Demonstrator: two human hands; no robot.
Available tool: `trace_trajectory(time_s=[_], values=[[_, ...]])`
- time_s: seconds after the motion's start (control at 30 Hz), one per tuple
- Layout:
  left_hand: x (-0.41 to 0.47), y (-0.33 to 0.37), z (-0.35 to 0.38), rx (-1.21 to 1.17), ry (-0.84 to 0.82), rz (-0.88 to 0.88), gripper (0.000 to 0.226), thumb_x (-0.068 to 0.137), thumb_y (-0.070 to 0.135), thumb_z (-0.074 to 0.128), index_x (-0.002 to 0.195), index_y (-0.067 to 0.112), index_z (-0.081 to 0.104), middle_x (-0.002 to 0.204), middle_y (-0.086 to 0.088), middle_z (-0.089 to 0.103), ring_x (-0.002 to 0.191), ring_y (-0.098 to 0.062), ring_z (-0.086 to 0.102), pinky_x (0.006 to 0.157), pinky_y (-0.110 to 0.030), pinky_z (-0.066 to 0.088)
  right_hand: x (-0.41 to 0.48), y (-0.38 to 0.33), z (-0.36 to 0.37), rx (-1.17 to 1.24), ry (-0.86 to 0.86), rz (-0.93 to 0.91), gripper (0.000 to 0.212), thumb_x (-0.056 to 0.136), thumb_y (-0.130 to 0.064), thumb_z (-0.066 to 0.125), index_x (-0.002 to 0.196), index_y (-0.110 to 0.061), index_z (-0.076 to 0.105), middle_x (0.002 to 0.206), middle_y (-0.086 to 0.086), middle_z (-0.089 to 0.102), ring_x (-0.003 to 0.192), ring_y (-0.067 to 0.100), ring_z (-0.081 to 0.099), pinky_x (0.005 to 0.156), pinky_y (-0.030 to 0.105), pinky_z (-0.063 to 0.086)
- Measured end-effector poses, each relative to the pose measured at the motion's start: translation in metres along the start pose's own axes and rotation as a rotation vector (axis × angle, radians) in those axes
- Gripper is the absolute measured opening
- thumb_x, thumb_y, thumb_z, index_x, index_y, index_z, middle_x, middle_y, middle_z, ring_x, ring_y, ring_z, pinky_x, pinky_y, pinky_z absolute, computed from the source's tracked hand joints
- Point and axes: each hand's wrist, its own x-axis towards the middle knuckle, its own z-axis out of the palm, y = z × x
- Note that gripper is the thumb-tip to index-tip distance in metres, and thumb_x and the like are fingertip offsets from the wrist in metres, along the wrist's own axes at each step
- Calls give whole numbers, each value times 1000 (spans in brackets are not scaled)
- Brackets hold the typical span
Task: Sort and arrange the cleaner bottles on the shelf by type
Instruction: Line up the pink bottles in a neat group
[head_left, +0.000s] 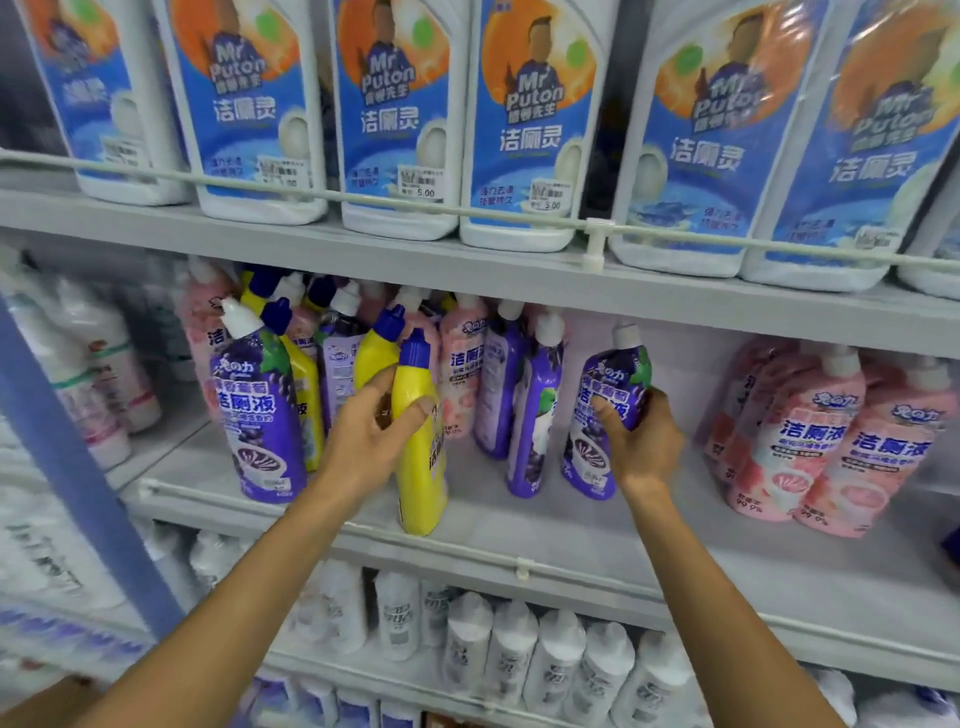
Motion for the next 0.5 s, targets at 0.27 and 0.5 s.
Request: trace_trajectory(time_s=[0.27,0.5], values=[[-2,-12,-55,89,156,-2,34,92,28,74,125,25,66,106,3,77,99,-20,73,90,-53,58,2,-4,10,-5,25,-45,52,92,-32,76,126,3,57,120,21,71,104,41,68,74,26,36],[-7,-14,-56,177,182,52,41,84,52,67,123,41,64,105,9,76,99,-19,72,88,-51,58,4,-3,13,37,11,-81,52,91,-30,78,122,5,57,117,22,72,100,40,69,74,26,40]])
